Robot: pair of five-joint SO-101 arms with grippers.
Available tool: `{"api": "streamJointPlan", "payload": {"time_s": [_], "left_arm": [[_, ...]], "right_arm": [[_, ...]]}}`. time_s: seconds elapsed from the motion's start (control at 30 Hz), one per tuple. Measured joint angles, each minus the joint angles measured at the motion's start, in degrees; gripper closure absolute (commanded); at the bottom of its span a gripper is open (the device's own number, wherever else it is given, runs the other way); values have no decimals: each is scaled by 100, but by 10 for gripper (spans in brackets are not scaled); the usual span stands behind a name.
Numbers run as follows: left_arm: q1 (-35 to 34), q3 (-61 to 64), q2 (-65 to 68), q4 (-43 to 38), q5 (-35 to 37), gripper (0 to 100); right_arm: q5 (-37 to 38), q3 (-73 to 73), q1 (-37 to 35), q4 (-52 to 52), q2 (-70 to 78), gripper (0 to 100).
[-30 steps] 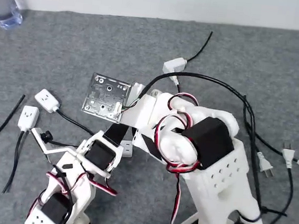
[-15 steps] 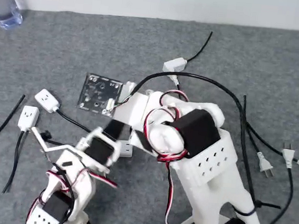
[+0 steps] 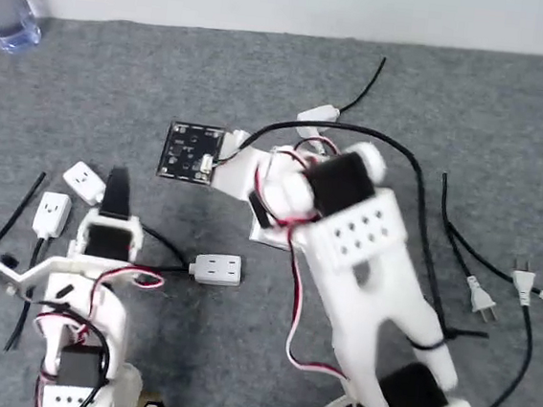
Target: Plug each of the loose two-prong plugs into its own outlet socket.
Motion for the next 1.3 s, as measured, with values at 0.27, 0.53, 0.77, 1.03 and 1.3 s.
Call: {"api": "streamJointPlan", "payload": {"time_s": [0.27, 0.53, 0.77, 1.03, 1.3], "left_arm": [[-1618, 0, 0, 1925, -1310, 985], [-2822, 0, 0, 3015, -1635, 985], [-2910, 0, 0, 3024, -1653, 985], [-2901, 0, 0, 3024, -1653, 985], [-2901, 0, 0, 3024, -1653, 985]], "right_arm": [[343, 114, -18, -343, 1011, 991], [563, 1407, -440, -1574, 1495, 991], [589, 1811, -607, -2013, 1495, 990], [580, 1925, -651, -2084, 1495, 990], [448, 2075, -809, -2136, 1477, 990]]}}
